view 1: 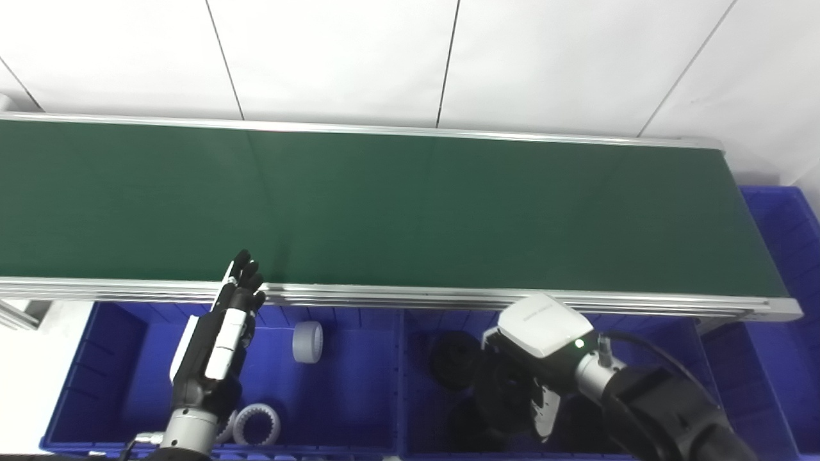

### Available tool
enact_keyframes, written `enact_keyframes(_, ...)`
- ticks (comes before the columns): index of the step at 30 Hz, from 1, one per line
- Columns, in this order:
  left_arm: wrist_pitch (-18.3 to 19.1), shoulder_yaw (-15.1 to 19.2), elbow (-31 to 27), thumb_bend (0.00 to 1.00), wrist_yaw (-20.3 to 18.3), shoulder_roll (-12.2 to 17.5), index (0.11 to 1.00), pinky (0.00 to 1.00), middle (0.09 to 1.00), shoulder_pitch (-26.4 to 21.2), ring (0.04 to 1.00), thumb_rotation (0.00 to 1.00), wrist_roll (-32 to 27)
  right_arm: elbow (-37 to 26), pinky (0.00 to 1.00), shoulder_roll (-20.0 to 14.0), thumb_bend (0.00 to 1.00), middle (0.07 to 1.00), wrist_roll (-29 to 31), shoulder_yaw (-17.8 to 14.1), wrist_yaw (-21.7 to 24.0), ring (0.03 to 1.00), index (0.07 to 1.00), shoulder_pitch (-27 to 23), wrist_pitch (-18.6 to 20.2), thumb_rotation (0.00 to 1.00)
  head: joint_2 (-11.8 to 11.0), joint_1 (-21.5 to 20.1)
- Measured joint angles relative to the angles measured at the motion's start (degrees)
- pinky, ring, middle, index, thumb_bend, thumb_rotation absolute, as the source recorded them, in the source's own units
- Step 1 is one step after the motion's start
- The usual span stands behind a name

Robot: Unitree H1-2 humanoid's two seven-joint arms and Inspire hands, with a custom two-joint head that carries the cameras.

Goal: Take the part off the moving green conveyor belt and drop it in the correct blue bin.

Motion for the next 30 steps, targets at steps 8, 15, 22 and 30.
enact_keyframes(8,0.05,-0.06,-0.06,0.79,-0.02,0.24,1.0,1.0,1.0,0.14,1.0,0.8,0.03,-0.07,0.68,4.22,1.0,0.879,-6.73,-1.5,0.8,0.84,0.841,2.44,-2.25,0.67,0.18,0.44)
enact_keyframes(15,0.61,-0.16,-0.28,0.81,0.01,0.21,1.0,1.0,1.0,0.23,1.0,0.81,0.26,-0.09,0.65,6.72,1.0,0.881,-7.21,-4.19,1.6,0.839,0.858,2.66,-2.39,0.75,0.09,0.79)
enact_keyframes(22,0.87,-0.3,-0.3,0.8,0.02,0.03,1.0,1.0,1.0,0.33,1.0,0.81,0.26,-1.15,0.62,6.71,1.0,0.845,-6.05,-5.09,2.83,0.788,0.831,3.1,-2.79,0.74,-0.26,1.67)
enact_keyframes(30,0.78,-0.73,-0.17,0.8,0.02,-0.62,1.0,1.0,1.0,0.52,1.0,0.79,0.27,-7.99,0.53,12.79,0.85,0.766,3.63,-9.37,1.53,0.693,0.754,6.25,-2.16,0.72,-1.75,4.31)
